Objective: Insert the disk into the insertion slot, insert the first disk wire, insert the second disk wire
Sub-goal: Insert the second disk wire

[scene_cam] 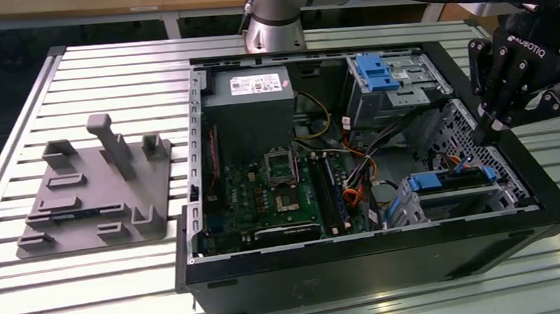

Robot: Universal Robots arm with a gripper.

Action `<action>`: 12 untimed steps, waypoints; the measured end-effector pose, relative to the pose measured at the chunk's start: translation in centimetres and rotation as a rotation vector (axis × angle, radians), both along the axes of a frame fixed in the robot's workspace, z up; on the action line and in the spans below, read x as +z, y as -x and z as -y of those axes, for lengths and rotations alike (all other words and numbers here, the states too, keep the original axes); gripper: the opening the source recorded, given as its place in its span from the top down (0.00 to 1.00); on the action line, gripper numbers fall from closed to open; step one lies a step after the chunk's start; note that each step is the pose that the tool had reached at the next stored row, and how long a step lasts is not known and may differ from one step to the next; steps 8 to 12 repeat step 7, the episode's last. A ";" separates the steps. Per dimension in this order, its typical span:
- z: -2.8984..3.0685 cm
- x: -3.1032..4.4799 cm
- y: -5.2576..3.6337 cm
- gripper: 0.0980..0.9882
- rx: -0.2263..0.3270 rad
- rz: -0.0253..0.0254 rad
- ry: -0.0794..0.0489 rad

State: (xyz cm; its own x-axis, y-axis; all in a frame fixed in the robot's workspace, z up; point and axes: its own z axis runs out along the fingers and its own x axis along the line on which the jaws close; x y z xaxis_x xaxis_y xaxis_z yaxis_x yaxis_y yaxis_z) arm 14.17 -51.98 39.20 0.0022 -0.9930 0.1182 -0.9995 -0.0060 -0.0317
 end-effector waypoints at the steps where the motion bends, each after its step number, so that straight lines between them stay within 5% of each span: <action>1: 0.00 0.00 0.00 0.99 0.000 0.0000 0.000; 12: 0.00 0.01 0.00 0.99 0.000 0.0000 0.000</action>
